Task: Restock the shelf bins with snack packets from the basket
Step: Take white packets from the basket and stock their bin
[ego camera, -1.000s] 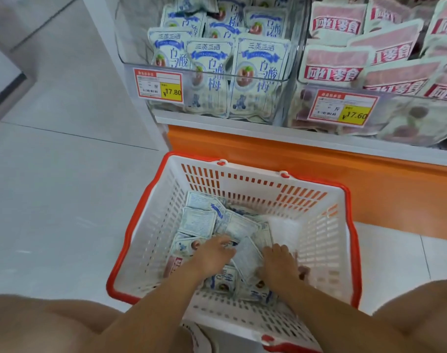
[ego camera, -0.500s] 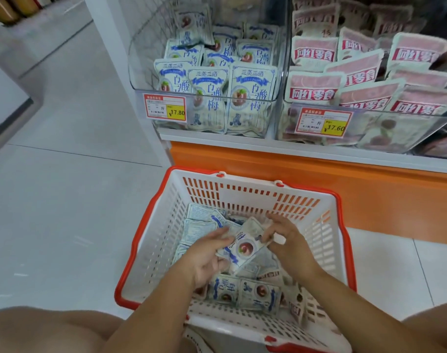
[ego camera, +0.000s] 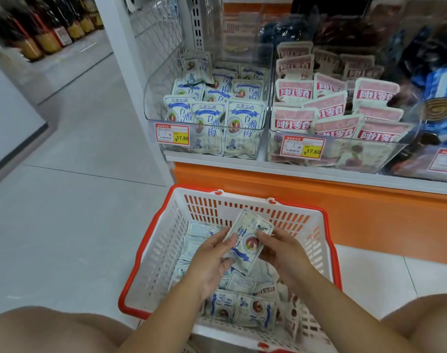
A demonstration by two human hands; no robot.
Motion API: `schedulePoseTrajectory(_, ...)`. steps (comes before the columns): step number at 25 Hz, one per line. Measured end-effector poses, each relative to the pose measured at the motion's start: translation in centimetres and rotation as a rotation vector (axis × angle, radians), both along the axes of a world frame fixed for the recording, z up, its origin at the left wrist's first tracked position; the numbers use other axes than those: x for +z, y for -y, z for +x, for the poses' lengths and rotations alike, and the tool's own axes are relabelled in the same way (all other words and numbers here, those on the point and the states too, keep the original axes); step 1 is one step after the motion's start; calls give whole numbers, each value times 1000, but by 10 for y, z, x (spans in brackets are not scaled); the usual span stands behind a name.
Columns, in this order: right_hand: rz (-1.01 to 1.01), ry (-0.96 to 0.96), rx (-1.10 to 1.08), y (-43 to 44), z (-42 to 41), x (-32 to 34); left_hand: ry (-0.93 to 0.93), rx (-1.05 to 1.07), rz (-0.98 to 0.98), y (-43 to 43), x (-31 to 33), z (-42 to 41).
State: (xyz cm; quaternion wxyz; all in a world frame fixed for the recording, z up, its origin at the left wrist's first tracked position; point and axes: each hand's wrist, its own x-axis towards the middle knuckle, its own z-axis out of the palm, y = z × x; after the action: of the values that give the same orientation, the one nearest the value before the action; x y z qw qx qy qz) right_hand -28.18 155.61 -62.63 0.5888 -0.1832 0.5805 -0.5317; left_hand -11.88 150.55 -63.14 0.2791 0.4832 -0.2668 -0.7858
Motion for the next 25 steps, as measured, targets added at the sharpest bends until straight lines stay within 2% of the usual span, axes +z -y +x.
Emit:
schedulePoseTrajectory(3, -54, 177, -54, 3, 6, 7, -71, 8, 19, -8, 10, 0)
schedulePoseTrajectory(4, -60, 135, 1, 3, 7, 9, -73, 17, 6, -8, 14, 2)
schedulePoseTrajectory(7, -45, -197, 199, 2, 14, 17, -8, 33, -78, 1, 27, 8)
schedulePoseTrajectory(8, -60, -246, 212, 1, 16, 18, -5, 35, -95, 5, 31, 9)
schedulePoseTrajectory(11, -145, -207, 176, -2, 25, 26, -69, 43, -77, 6, 40, 7)
schedulePoseTrajectory(13, -168, -222, 231, -3, 33, 32, -108, 39, -62, 2, 48, 3)
schedulePoseTrajectory(16, -151, -310, 217, 4, 32, 44, 22, 2, -204, 18, 69, 8)
schedulePoseTrajectory(18, -160, -271, 151, 15, 24, 56, 100, -62, -310, 34, 85, 18)
schedulePoseTrajectory(22, -233, -303, 227, 36, 20, 91, 131, -166, -411, 51, 109, 26)
schedulePoseTrajectory(25, -283, -399, 258, 56, 27, 124, 100, -168, -473, 68, 136, 23)
